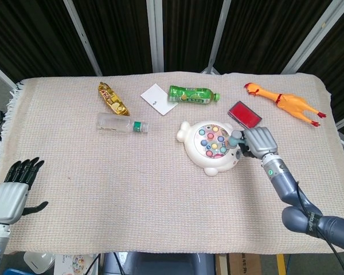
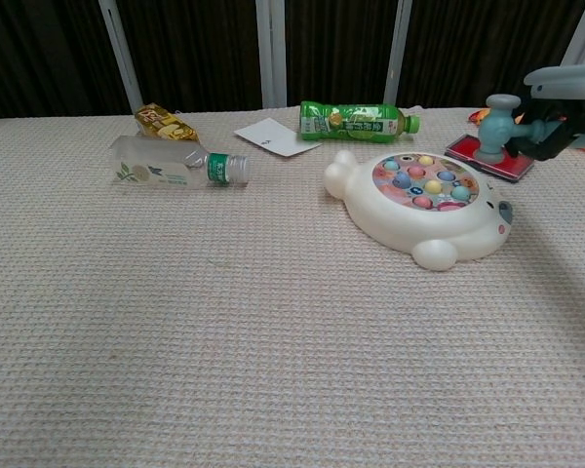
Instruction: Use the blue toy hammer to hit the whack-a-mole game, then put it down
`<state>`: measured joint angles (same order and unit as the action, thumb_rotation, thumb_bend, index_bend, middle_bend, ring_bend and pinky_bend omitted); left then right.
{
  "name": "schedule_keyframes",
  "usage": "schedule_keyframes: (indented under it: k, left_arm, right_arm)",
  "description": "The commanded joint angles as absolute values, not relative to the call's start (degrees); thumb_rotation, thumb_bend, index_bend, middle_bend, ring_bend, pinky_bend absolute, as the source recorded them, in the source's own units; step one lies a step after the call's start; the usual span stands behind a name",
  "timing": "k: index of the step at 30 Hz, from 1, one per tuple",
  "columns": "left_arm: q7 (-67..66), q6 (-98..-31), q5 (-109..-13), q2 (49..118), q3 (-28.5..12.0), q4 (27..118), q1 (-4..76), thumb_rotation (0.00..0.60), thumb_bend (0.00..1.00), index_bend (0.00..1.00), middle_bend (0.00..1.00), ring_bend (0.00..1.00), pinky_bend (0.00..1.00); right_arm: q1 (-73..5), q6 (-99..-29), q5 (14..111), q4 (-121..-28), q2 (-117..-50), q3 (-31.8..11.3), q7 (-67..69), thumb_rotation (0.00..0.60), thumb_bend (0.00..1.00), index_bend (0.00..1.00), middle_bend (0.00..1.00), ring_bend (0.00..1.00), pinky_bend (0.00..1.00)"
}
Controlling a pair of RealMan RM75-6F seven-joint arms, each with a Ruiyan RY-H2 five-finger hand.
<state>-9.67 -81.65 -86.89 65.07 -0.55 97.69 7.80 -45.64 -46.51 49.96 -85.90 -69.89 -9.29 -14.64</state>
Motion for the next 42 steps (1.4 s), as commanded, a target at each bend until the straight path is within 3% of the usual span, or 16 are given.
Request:
schedule_keyframes:
  k: [1,16,29,32,42]
  left_arm:
    - [-9.7,-81.7,-86.8,65.0,-0.5,97.8,7.7,0.6,0.03,0.0,0.0,0.0,0.0]
    - [-12.1,-81.7,-86.8,64.6,-0.4,99.8,7.7,0.6,0.03,0.0,0.0,0.0,0.0]
    - [-13.4,-82.0,-86.6,64.3,-0.2,101.0,7.4,0.6,0.03,0.0,0.0,0.0,0.0]
    - [-13.6,-82.0,-86.6,64.3,-0.3,101.1,7.3,0.6,0.03,0.0,0.0,0.0,0.0]
    - [-13.8,-81.9,-86.6,64.2,-0.3,101.4,7.4,0.6,0.03,0.0,0.0,0.0,0.0]
  right_arm:
    - [-43.4,-47.8,52.6,-86.0,-69.4,-8.2,-12.5,0.6,1.0,0.97,0.79,0.6,0.4]
    - [-34.0,-51.0,66.3,-74.6,-75.7,-2.0,0.9,0.6,1.0,0.89,0.78,0.52,0.36]
    - [-32.2,-48.4,69.4,-63.6,-80.7,-2.2,9.5,0.6,0.78,0.78,0.69,0.43,0.3]
    - [-31.9,-48.0,69.8,-62.8,-81.1,-2.2,10.3,0.6,0.69,0.75,0.67,0.4,0.29]
    - [-30.9,-47.8,70.6,-61.9,-81.2,-2.9,11.9,0.6,0.54,0.71,0.63,0.37,0.25]
